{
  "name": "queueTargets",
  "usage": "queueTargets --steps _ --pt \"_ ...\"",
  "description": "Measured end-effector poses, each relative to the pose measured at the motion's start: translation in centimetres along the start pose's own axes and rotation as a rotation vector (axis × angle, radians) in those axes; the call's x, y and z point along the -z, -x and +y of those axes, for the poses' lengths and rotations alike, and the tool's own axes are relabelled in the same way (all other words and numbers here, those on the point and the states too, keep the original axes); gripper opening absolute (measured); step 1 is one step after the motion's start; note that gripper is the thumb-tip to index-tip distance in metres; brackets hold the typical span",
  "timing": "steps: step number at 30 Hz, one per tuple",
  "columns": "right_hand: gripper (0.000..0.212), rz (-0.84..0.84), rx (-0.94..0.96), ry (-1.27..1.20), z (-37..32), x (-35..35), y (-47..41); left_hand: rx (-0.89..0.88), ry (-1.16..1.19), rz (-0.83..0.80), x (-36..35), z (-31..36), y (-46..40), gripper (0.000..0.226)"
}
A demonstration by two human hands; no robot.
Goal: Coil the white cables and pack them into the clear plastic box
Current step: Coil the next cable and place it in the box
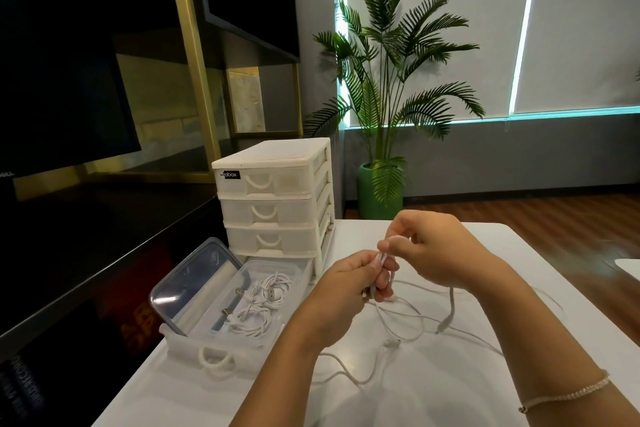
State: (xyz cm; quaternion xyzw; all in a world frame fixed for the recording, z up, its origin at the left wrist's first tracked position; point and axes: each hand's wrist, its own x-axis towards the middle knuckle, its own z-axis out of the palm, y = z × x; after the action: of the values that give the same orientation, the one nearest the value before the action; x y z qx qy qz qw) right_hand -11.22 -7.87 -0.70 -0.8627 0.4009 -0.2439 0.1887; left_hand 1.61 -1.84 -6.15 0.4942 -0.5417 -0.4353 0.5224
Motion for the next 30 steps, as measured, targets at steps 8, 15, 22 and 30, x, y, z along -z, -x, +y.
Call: queueTargets --steps 8,15,22,30 --pt "0.014 0.063 -0.026 -0.252 -0.2 -0.6 -0.1 -0.033 0.134 -0.01 0.0 0.3 0.1 0.024" --pt "0.02 0.066 -0.128 -0.244 0.0 -1.5 -0.8 -0.133 -0.212 0.181 -1.3 0.1 -0.3 0.017" --pt "0.026 0.072 -0.182 -0.285 0.1 -2.1 -0.9 -0.229 -0.347 0.341 -1.3 0.0 -0.5 0.021" --pt "0.024 0.071 -0.236 -0.361 -0.5 -1.9 -1.0 -0.453 -0.688 0.45 -2.0 -0.4 0.0 0.038"
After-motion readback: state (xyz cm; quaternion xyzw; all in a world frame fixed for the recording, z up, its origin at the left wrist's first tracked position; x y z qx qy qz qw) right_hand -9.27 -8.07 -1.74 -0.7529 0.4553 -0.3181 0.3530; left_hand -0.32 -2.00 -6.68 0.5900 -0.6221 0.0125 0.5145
